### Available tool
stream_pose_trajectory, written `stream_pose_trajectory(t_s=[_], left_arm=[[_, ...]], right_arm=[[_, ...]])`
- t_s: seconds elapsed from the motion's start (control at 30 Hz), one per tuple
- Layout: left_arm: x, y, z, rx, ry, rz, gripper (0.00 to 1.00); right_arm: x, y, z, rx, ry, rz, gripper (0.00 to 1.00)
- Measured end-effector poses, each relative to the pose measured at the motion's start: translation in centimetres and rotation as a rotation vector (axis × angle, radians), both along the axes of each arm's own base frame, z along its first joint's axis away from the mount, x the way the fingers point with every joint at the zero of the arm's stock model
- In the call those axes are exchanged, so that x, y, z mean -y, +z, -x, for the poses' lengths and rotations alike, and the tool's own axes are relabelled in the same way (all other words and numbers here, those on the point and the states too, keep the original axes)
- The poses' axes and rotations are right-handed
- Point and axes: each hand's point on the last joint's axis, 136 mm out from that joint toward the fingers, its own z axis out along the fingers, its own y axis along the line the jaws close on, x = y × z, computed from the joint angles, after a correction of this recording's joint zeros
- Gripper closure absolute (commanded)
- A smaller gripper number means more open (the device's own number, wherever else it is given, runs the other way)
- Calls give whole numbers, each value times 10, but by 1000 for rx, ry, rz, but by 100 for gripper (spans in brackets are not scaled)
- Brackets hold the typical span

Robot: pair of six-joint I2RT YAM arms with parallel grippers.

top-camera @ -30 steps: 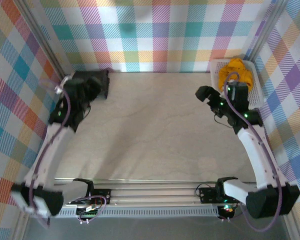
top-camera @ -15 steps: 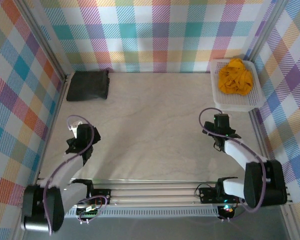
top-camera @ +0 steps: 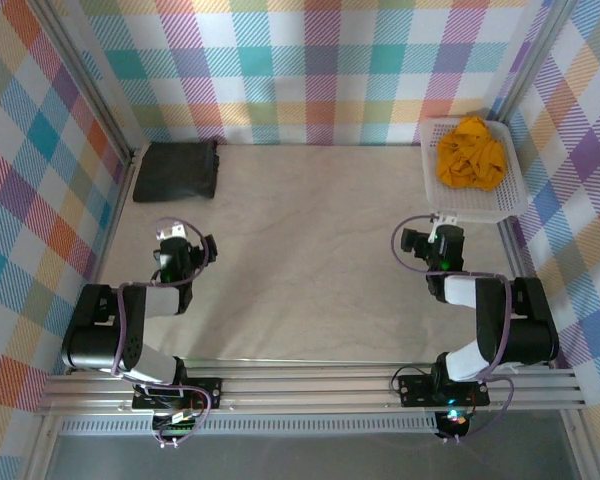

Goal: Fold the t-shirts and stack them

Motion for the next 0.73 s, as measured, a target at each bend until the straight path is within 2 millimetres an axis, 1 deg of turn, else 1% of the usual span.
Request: stream_pose_trajectory(t_s=[0.07, 0.1, 0.13, 0.2, 0.3, 0.5, 0.6, 0.73], left_arm=[[1, -17, 7, -30, -9, -7, 0], [2, -23, 7, -58, -19, -12, 0], [5, -23, 3, -63, -30, -21, 0], [10, -10, -11, -29, -48, -34, 0], [14, 7, -25, 18, -61, -46, 0], [14, 7, -25, 14, -67, -55, 0], [16, 6, -25, 13, -73, -58, 0], [16, 6, -24, 12, -75, -61, 0]], right_arm=[[-2, -9, 5, 0, 15, -2, 0], [-3, -12, 7, -7, 21, -1, 0], [-4, -13, 6, -9, 29, 0, 0], [-6, -10, 4, 7, 41, -1, 0], [-7, -4, 1, 31, 49, -1, 0], [-10, 0, -1, 48, 65, -3, 0], [-14, 0, -1, 47, 93, -2, 0], [-18, 6, -6, 61, 123, -9, 0]])
